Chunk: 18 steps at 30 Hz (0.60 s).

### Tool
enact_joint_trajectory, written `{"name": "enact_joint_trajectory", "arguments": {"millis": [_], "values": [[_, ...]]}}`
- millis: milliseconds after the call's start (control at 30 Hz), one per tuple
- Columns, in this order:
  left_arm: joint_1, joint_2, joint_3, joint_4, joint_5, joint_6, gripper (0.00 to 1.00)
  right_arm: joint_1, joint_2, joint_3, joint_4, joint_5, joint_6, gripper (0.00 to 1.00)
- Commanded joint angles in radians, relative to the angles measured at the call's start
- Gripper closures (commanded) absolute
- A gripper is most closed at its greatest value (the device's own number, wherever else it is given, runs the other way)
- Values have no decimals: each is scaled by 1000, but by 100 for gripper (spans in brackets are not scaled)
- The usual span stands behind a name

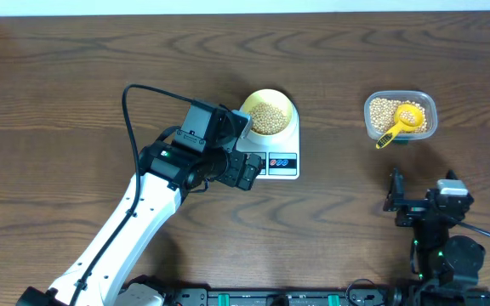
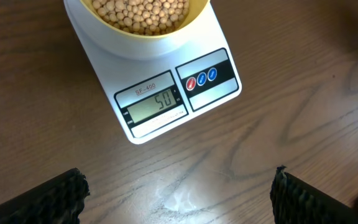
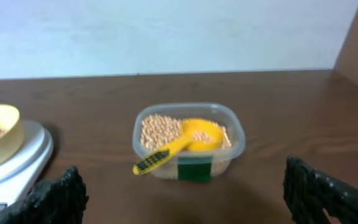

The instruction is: Scoop item into bowl and weigh 50g on scale

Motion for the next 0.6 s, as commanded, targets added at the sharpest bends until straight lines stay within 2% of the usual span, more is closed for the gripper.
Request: {"name": "enact_joint_trajectory", "arguments": {"millis": [0, 167, 567], "values": [[-1, 3, -2, 0, 11, 18, 4, 24, -12, -49, 41, 21, -27, 1], [-1, 3, -2, 0, 11, 18, 4, 49, -13, -121, 134, 24, -69, 1], [-1, 3, -2, 0, 11, 18, 4, 68, -43, -120, 130, 63, -101, 1]]}}
